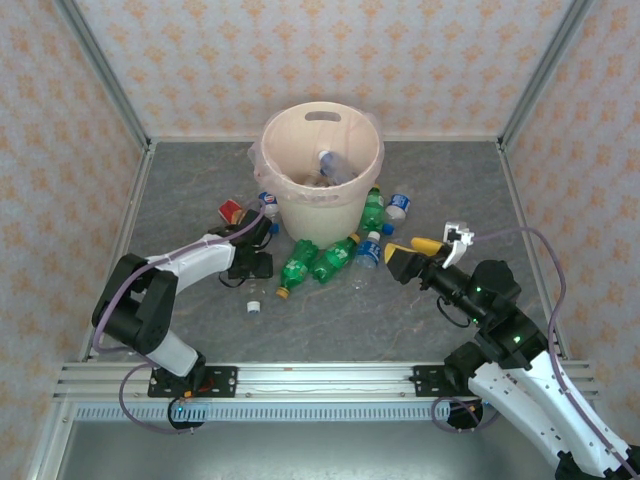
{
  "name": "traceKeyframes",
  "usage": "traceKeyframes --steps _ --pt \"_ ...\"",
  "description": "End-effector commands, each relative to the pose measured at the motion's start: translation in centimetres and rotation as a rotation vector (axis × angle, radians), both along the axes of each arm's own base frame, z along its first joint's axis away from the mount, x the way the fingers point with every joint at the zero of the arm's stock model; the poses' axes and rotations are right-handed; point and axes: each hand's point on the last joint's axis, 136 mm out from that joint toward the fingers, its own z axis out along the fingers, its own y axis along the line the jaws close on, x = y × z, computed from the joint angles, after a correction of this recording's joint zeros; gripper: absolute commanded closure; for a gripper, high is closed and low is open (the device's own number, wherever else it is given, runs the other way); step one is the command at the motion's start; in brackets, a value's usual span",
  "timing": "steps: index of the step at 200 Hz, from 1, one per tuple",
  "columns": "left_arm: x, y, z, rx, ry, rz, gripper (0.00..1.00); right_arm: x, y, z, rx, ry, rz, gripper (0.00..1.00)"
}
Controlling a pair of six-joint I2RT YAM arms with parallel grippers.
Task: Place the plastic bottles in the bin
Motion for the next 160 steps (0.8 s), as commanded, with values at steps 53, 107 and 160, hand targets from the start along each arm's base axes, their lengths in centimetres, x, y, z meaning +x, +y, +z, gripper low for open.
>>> traceKeyframes --steps 53,107,160 --pt "1.3 0.0 8.9 -0.089 -0.217 0.064 0.42 -0.3 0.2 1.7 0.048 -0.041 0.018 0.00" --pt "3.5 -0.2 23.7 -0.221 -0.603 0.080 0.41 -0.3 0.6 2.7 0.084 -0.048 0.033 0.00" --pt "4.8 -1.3 37.4 -0.407 -0.975 0.063 0.41 -0.2 0.6 3.0 0.105 -0.041 0.033 0.00"
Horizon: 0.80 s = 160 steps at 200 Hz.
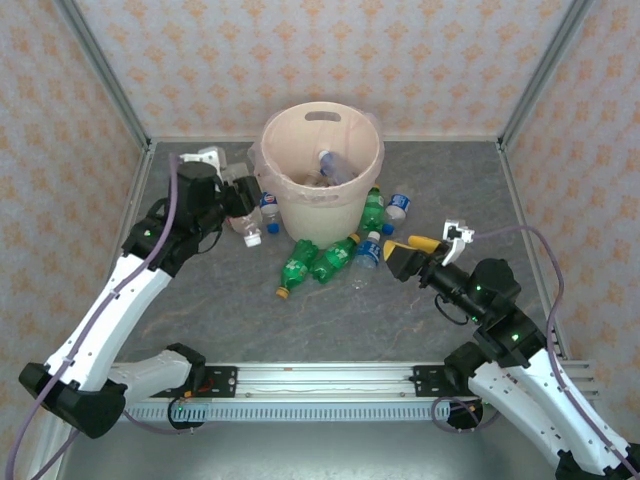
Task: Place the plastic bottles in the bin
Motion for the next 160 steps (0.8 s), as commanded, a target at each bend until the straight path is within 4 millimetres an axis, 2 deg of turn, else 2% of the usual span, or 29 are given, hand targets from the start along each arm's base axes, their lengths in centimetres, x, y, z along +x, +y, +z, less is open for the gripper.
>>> traceKeyframes --steps 1,13,33,83,121,160 --pt "0.8 -0.2 6.1 -0.085 -0.184 0.004 0.41 -0.3 0.1 2.3 0.055 -0.047 0.013 0.00" --pt "1.1 -0.7 8.6 -0.143 -0.272 -0.008 0.41 -0.3 0.1 2.5 0.062 -0.046 0.010 0.00" --pt "2.1 -1.5 11.3 -0.202 -0.377 -0.029 0.41 -0.2 0.0 2.6 0.068 -0.037 0.003 0.00" --pt "6.1 -3.9 14.3 -0.254 -0.452 -0.048 0.42 -0.1 -0.1 3.3 0.065 -0.030 -0.007 0.00" --pt "9.0 -6.4 14.2 -0.175 -0.479 -0.042 0.43 0.4 0.0 3.4 0.032 -0.032 -0.016 0.00" --pt "11.5 -8.8 11.0 -0.052 -0.455 -0.056 0.43 0.8 0.2 2.5 0.028 -0.004 -0.021 0.00"
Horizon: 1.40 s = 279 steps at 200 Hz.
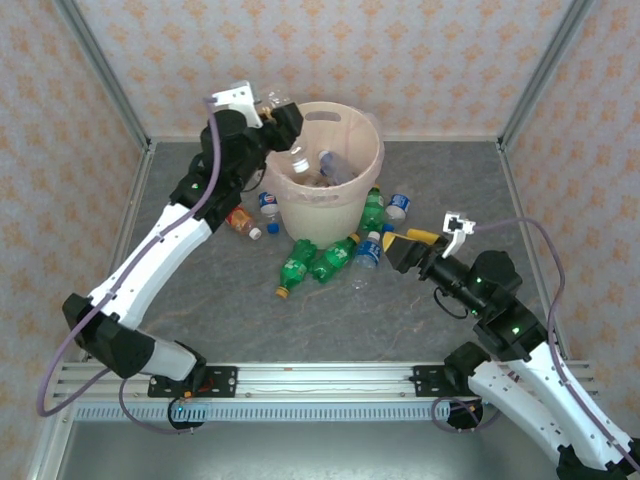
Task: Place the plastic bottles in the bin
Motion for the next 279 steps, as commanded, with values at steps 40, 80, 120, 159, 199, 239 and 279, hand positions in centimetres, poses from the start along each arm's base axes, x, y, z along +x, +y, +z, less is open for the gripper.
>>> traceKeyframes --steps 40,80,120,159,199,239,279 --pt "2.9 -0.7 -2.1 0.214 -0.042 0.084 0.38 0.5 0.0 0.1 -0.029 0.002 -0.012 0.00" --pt "2.6 -0.6 -1.3 0.222 -0.028 0.076 0.17 1.8 0.4 -1.6 -0.018 0.055 -0.045 0.00" --pt "0.2 -1.0 0.3 0.152 -0.014 0.003 0.01 3.2 -0.7 -3.3 0.020 0.099 -0.148 0.00" --pt "-2.9 -2.3 -2.0 0.106 0.083 -0.076 0.01 4.1 -1.1 -7.2 -0.003 0.191 -0.205 0.03" --pt "-7.8 -2.9 -5.8 0.099 0.153 -0.088 0.01 5.2 -1.0 -11.3 -0.067 0.309 -0.247 0.07" --pt "-13.0 -3.2 -10.1 0.109 0.174 -0.123 0.01 5.7 -0.7 -16.2 -0.168 0.442 -0.257 0.10" --pt "-16.9 -2.2 -13.8 0.070 0.192 -0.146 0.01 5.8 -0.1 -19.2 -0.193 0.497 -0.236 0.09"
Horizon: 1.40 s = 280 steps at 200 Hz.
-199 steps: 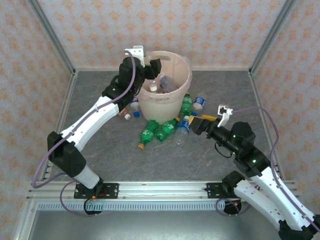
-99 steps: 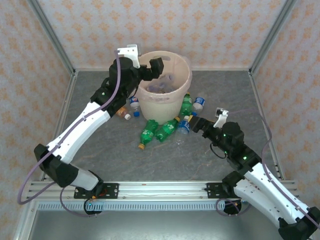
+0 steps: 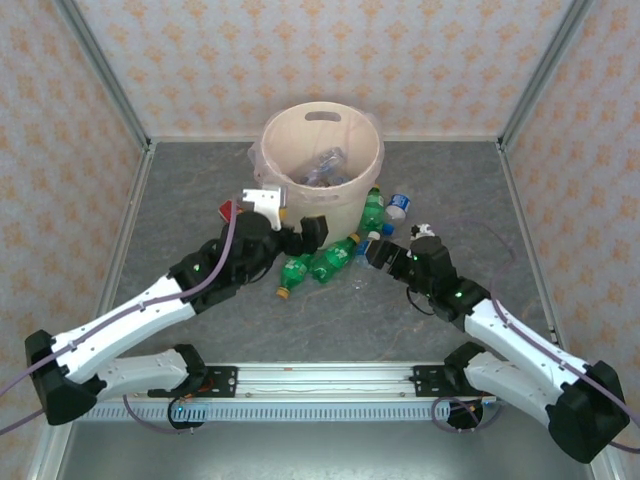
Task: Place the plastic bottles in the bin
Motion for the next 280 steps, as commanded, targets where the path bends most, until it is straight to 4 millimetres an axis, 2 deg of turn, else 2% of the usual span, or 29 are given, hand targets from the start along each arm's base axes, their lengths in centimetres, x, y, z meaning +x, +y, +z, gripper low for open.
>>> traceKeyframes --steps 1,50,117,178,234,280 --pt "-1.3 1.4 -0.4 -0.072 -0.020 0.050 0.01 0.2 0.0 -1.3 0.006 0.014 -0.014 0.09" --pt "-2.9 2.6 -4.8 -0.101 0.030 0.046 0.01 0.6 0.7 -4.3 0.004 0.084 0.004 0.10" --pt "-3.2 3.3 -7.6 -0.090 0.077 0.068 0.01 2.1 2.5 -7.1 0.007 0.182 0.069 0.14" --pt "-3.8 4.2 -8.3 -0.091 0.082 0.079 0.01 3.3 3.5 -7.5 0.042 0.192 0.074 0.16" --pt "-4.3 5.1 -9.2 -0.099 0.094 0.098 0.01 3.8 3.8 -9.2 0.030 0.244 0.077 0.21" --pt "-4.6 5.7 -8.5 -0.122 0.088 0.109 0.01 3.6 3.2 -8.7 0.032 0.214 0.060 0.26"
